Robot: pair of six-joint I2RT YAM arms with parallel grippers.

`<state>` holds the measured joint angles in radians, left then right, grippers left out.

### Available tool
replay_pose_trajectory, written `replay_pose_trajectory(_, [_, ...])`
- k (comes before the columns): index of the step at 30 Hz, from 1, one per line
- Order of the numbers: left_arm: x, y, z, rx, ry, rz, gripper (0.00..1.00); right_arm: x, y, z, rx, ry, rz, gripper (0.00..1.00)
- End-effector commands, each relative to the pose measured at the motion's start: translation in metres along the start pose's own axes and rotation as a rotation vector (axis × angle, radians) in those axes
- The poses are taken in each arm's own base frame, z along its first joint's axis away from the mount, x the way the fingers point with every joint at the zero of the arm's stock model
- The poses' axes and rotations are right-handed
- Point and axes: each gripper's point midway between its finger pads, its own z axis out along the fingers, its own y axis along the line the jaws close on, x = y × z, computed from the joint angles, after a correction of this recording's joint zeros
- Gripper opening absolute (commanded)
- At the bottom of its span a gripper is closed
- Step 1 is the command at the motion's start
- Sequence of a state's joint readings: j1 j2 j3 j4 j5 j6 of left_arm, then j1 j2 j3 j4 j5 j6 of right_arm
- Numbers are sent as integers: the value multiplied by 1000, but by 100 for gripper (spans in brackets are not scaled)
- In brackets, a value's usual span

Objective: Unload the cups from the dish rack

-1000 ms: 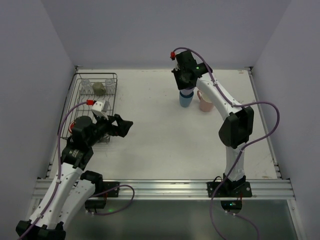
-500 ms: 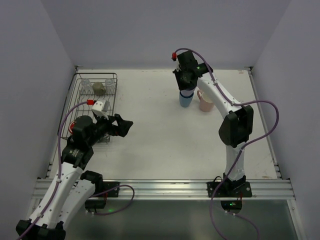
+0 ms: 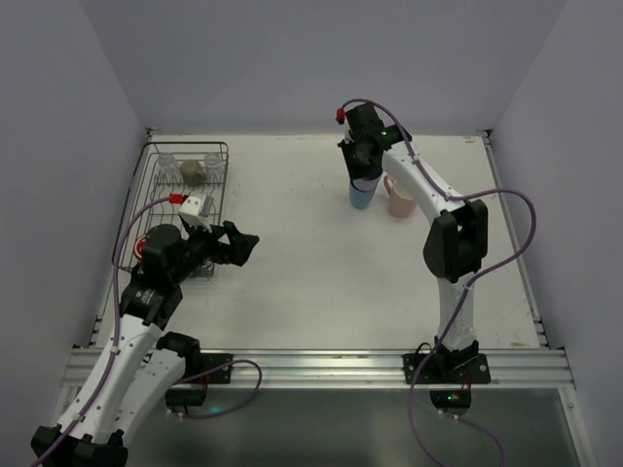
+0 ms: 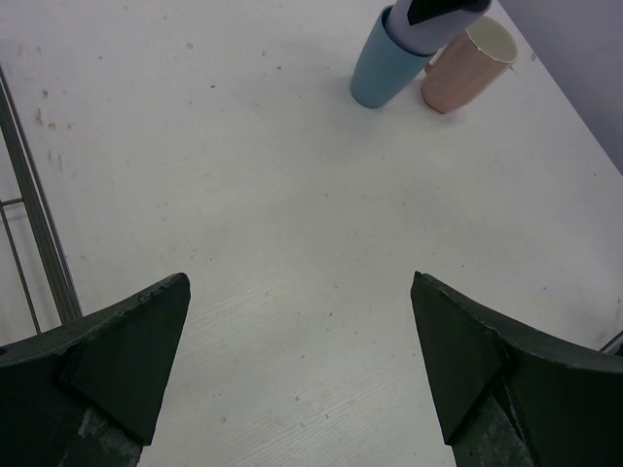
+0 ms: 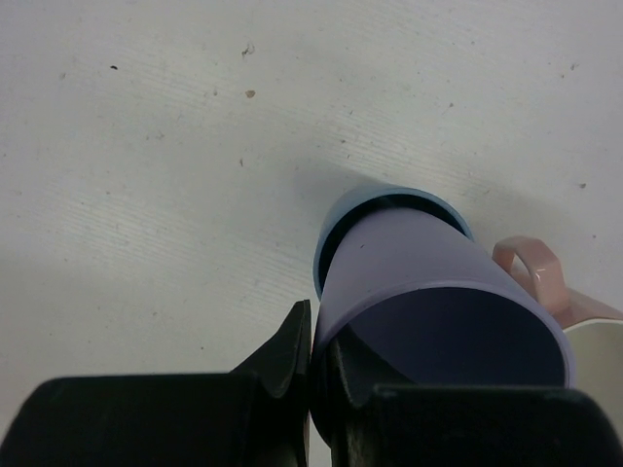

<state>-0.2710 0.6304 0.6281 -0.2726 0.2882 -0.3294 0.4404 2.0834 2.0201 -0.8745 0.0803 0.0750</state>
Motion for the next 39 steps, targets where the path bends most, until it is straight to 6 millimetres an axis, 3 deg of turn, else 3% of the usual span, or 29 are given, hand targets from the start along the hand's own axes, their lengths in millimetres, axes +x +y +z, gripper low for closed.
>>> replay_pose_trajectory(1, [-3, -1, 0, -1, -5, 13, 100, 0, 2, 6, -28, 1, -21, 2])
replay_pose_trajectory(10, [-3, 2, 1, -16, -3, 10, 100, -6, 2, 11, -29, -8, -20, 22])
replay_pose_trajectory(17, [-2, 17, 3, -89, -3, 1, 100, -26, 6, -8, -52, -78, 12, 40])
replay_pose_trajectory(21, [-6, 37, 0, -204, -24, -20, 100, -42, 14, -36, -89, -169, 46, 50])
replay_pose_trajectory(26, [-17, 68, -26, -428, -97, -63, 100, -55, 50, -98, -266, -345, 110, 72])
replay_pose_trajectory(28, [-27, 86, -43, -564, -145, -70, 100, -45, 75, -104, -351, -390, 101, 77])
replay_pose_trajectory(29, [-25, 94, -49, -619, -136, -69, 100, -46, 80, -126, -376, -439, 119, 79])
replay_pose_trajectory(31, [-27, 111, -62, -741, -147, -68, 100, -31, 95, -127, -416, -457, 116, 79])
replay_pose_trajectory(32, [-19, 119, -64, -787, -111, -69, 100, -29, 100, -144, -453, -487, 125, 77])
replay_pose_trajectory(34, [-17, 127, -69, -856, -110, -89, 100, -14, 111, -144, -504, -498, 119, 76])
replay_pose_trajectory(35, [-15, 133, -72, -899, -108, -91, 100, -11, 114, -156, -539, -516, 113, 76])
replay_pose_trajectory(39, [-26, 152, -83, -1021, -163, -127, 100, 11, 113, -154, -543, -504, 94, 75])
